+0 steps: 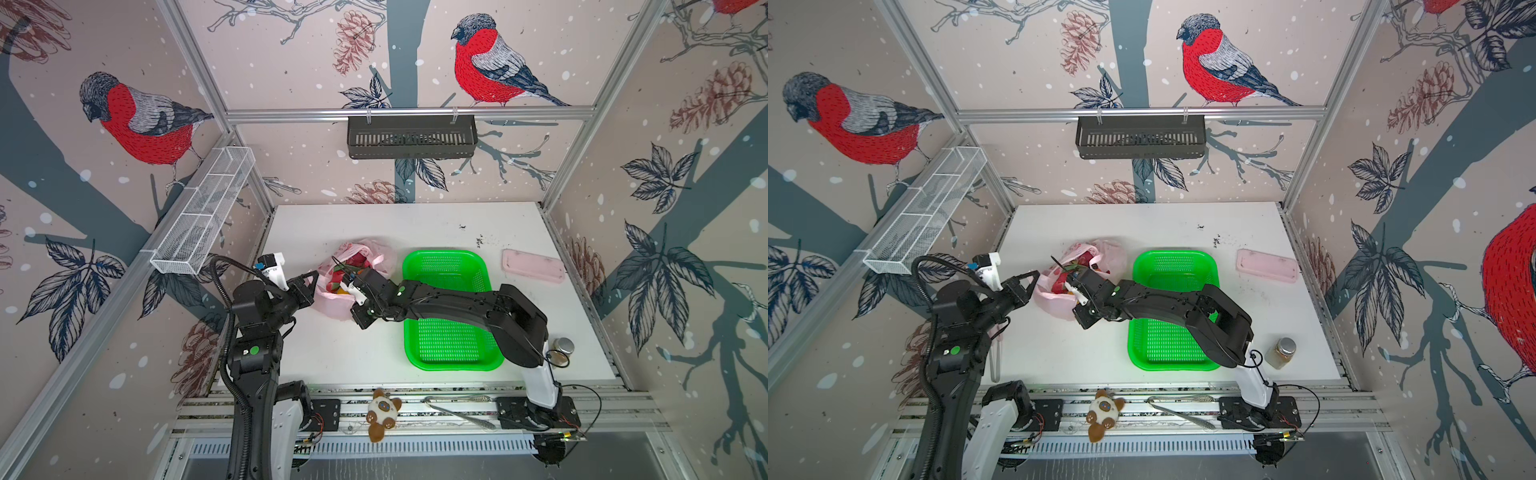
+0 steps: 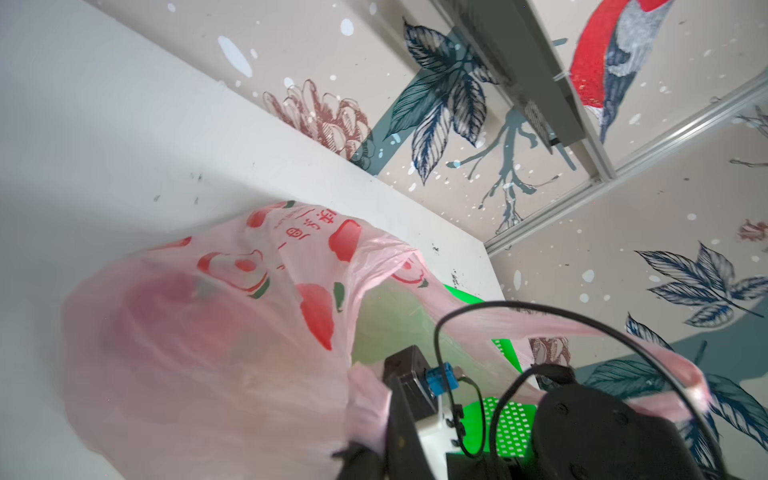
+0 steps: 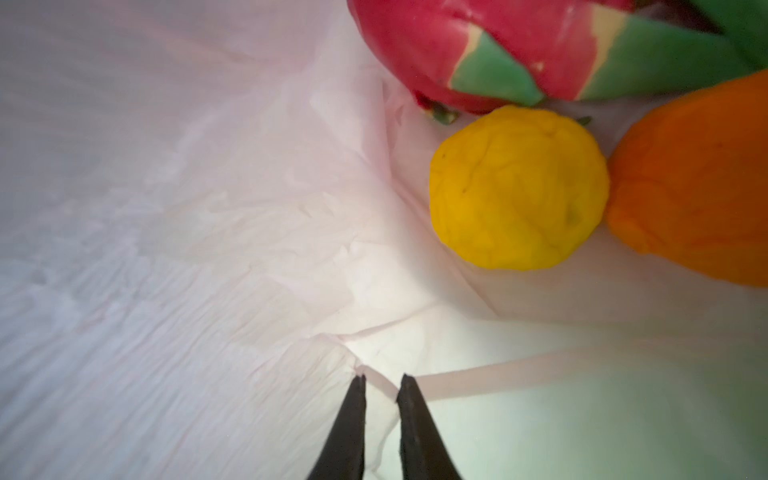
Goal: Untie the knot of the plastic bag and take out the fruit
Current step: 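Lower the right gripper into the open bag while the left holds the handle, then position the right gripper over the yellow fruit and close on it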
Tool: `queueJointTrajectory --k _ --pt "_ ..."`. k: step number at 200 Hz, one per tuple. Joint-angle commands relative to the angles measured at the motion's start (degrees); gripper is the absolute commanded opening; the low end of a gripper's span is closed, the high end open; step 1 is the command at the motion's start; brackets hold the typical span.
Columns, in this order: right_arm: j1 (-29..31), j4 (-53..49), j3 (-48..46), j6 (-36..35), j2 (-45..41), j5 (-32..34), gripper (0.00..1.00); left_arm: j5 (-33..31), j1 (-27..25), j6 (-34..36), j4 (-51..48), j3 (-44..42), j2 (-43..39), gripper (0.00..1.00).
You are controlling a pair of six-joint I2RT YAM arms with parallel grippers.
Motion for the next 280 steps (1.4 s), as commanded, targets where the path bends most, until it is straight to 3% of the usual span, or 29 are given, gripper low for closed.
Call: queueJointTrajectory --k 1,55,132,207,280 --pt "0.5 5.3 -1.8 4.0 0.5 -1.9 0.18 -3.4 0.1 -1.3 -2.7 -0.7 0.0 0.0" --pt "2.2 13.8 -6.4 10.0 1.0 -1.1 0.19 -7.7 0.1 -2.5 -3.8 -0.8 -1.3 0.0" --pt "3.9 15.7 2.9 13.0 6.1 2.3 0.23 -17.2 0.1 -2.2 1.5 -0.2 -0.1 0.0" --pt "3.2 8.9 -0.1 10.4 -3.9 16.3 0.39 -18.8 0.1 -1.0 1.4 -1.4 -3.0 0.0" --pt "2.2 4.8 8.3 8.3 2.0 19.4 0.54 -17.7 0.1 -2.0 -1.0 -2.0 -7.2 0.0"
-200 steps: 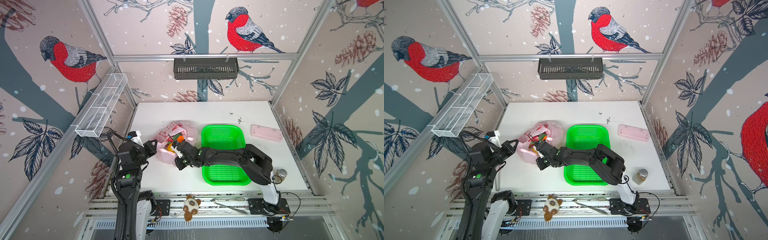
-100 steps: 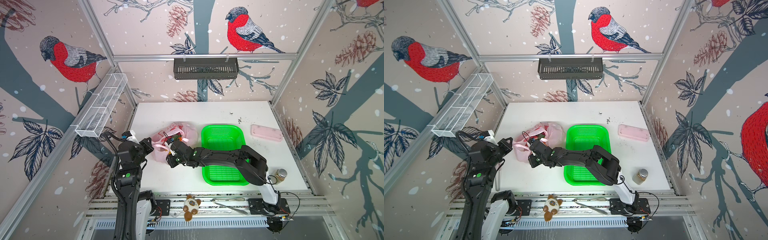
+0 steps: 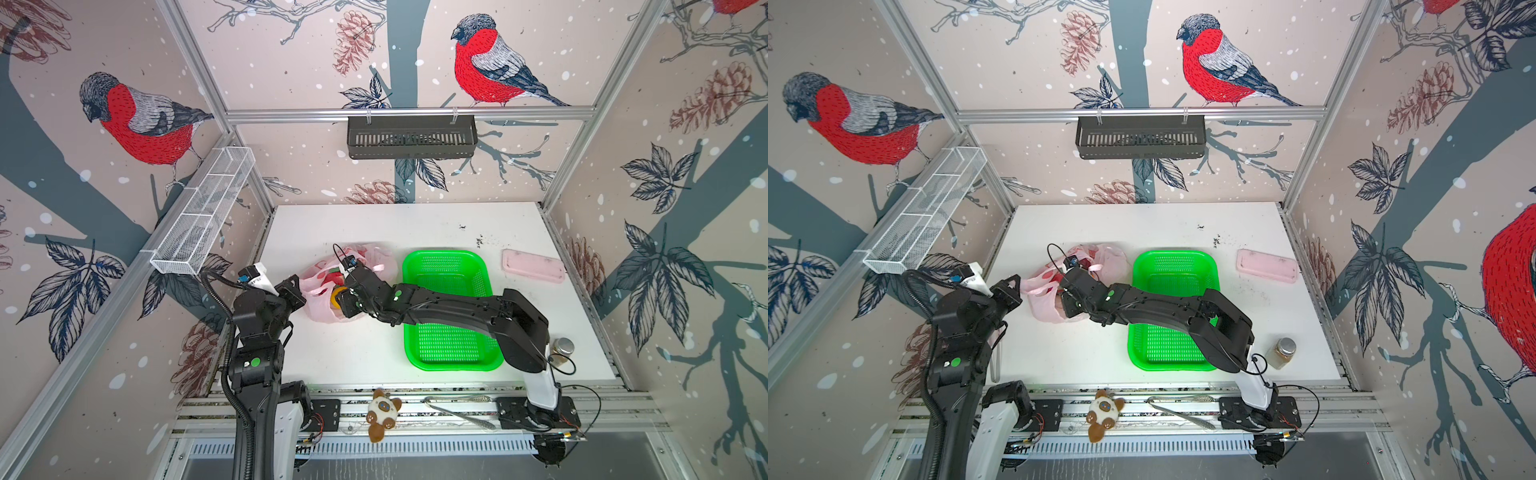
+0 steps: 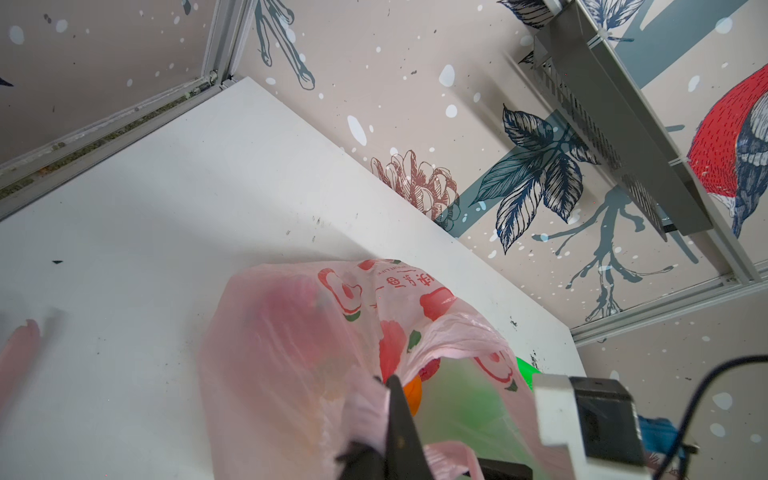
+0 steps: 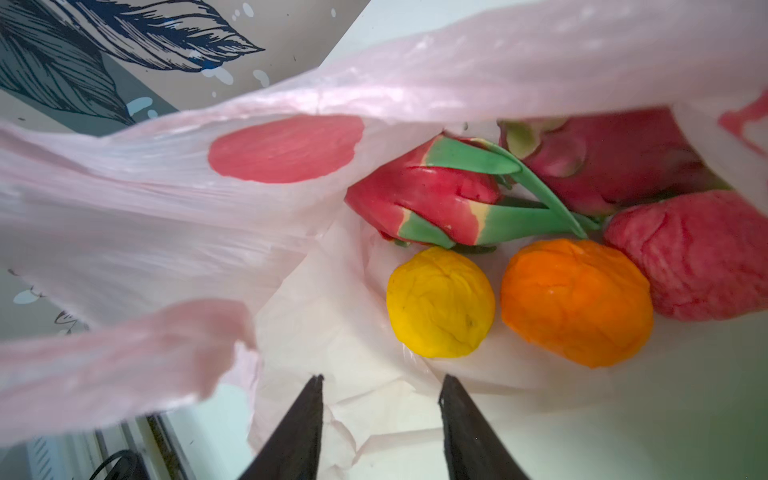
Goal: Untie the knot of the plastic bag and take out the fruit
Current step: 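Position the right gripper over the yellow fruit and close on it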
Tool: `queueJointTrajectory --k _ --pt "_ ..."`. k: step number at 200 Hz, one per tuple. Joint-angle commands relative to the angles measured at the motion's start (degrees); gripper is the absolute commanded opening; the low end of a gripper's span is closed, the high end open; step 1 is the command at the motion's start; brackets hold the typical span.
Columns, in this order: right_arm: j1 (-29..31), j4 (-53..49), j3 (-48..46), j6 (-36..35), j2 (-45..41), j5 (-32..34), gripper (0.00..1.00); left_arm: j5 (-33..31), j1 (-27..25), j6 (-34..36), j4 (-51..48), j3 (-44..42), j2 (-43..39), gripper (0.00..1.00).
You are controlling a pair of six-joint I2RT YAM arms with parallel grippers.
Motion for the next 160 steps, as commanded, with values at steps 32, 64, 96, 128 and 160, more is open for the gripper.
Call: queueJointTrajectory --k 32,64,96,128,160 --pt "-0.6 -2.6 6.6 -2.6 5.1 1.1 0.62 2.2 0.0 -1.8 -1.1 -1.9 -2.7 0.0" --pt "-1.0 -1.8 7.2 -3.3 6.8 1.1 0.7 3.4 0.1 -2.6 -2.0 -3.4 -4.4 0.0" --pt "-1.8 -2.4 9.0 -3.4 9.0 -0.8 0.75 3.7 0.1 -2.9 -2.8 -4.0 -5.3 0.0" --pt "-1.9 -2.6 10.7 -3.7 11.3 -2.6 0.78 4.1 0.1 -3.0 -2.7 -4.2 -5.3 0.0" --pt "-1.9 -2.4 11.5 -3.7 12.6 -3.1 0.79 4.4 0.1 -3.0 -2.3 -4.5 -4.9 0.0"
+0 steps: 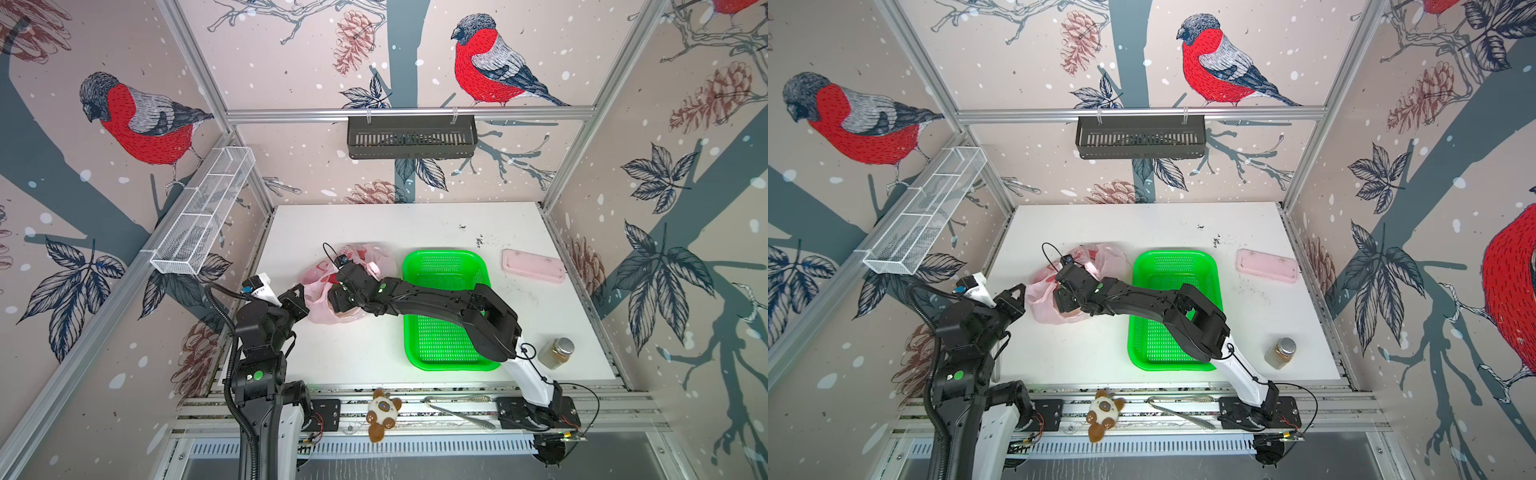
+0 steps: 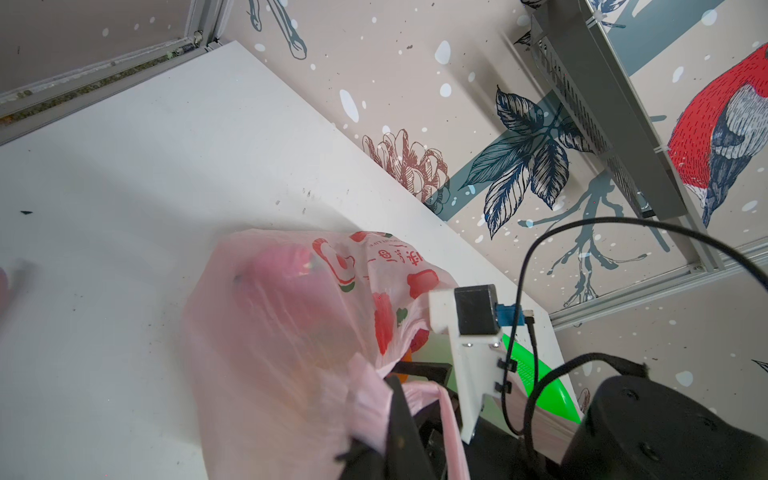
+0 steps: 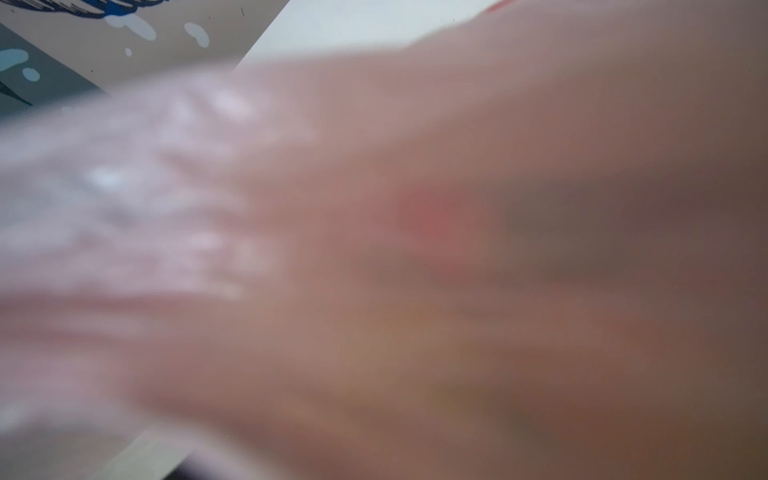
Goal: Untie the knot of the plastic bag and take out the fruit
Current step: 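Position the right gripper over the yellow fruit and close on it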
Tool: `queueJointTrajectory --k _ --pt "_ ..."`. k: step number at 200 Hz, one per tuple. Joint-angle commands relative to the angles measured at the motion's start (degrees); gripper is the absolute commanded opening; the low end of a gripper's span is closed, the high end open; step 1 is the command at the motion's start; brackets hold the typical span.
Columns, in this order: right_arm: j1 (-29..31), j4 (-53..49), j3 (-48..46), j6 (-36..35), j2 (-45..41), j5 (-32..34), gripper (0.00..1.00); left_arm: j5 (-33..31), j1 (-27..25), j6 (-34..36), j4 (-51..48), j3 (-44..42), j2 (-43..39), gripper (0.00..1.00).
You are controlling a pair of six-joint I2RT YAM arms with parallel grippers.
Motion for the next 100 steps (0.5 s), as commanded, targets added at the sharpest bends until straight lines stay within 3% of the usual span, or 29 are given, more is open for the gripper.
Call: queueJointTrajectory --k 1,100 --pt "0.1 0.5 0.9 -0.8 0.8 -0.6 0.79 1.2 0.1 -0.2 0.1 -0.3 0.1 0.0" --pt "-0.2 -1.1 3.6 -1.9 3.8 1.4 0.84 2.0 0.0 -0.2 0.8 -0.8 0.5 0.0"
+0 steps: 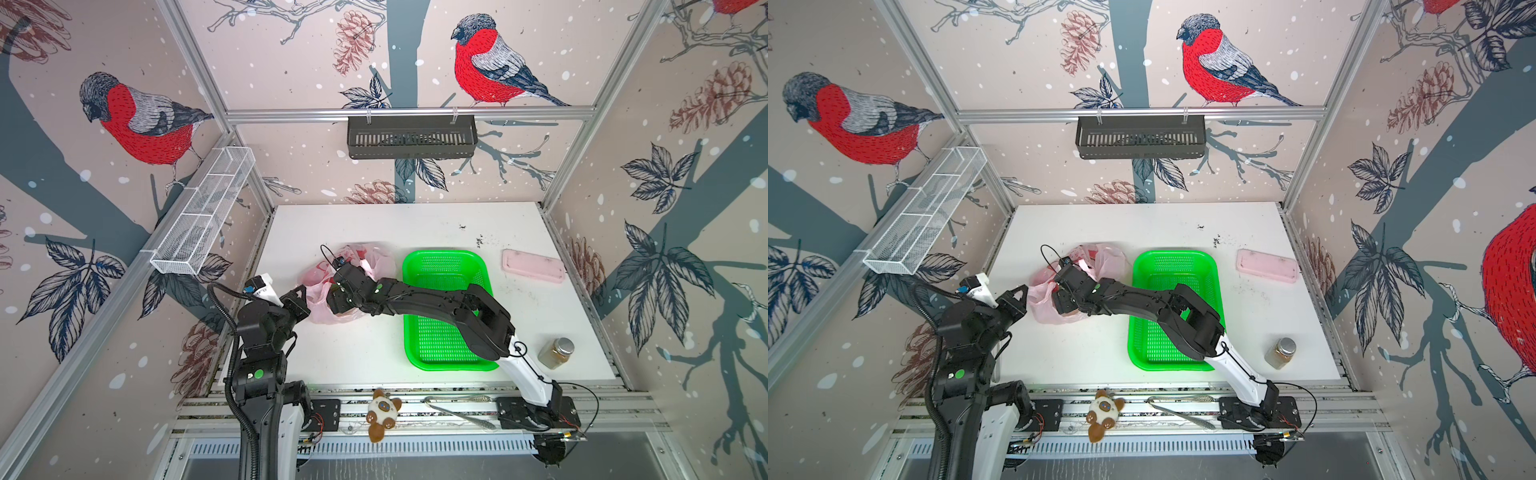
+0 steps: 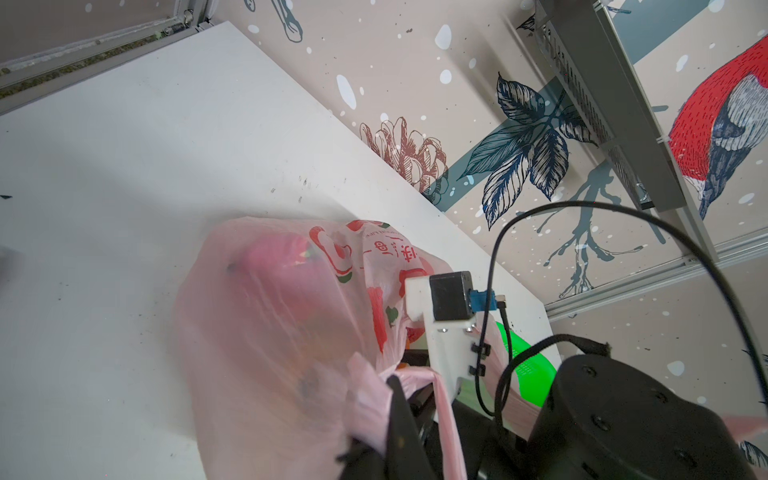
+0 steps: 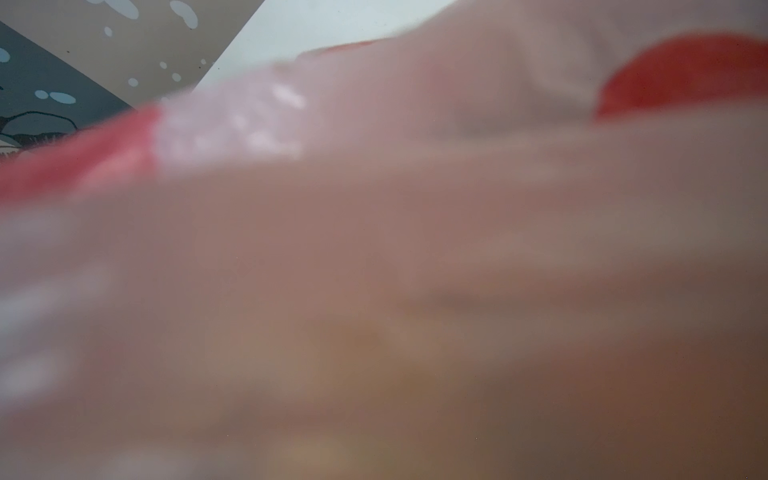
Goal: Untie the knot of the plastic bag and take out the fruit
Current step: 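Position the right gripper over the yellow fruit and close on it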
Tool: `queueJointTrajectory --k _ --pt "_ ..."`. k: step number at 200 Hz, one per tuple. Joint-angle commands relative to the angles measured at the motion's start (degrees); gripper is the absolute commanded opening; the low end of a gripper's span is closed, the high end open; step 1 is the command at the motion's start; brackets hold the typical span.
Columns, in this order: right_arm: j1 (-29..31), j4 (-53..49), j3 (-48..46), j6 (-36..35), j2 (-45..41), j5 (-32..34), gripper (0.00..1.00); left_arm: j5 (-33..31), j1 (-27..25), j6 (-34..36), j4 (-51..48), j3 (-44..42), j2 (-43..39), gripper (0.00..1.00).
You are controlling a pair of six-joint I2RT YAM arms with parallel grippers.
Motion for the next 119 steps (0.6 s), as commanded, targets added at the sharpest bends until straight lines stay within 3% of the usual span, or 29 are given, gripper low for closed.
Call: queueJointTrajectory --k 1,119 --pt "0.1 -0.7 0.9 -1.4 0.6 1.4 0.84 0.7 0.1 0.0 0.8 -0.2 0.0 0.0" --pt "-0.3 -2.0 5.3 -0.5 5.3 3.3 0.88 3.4 0.1 -1.9 1.0 -2.0 -1.0 0.0"
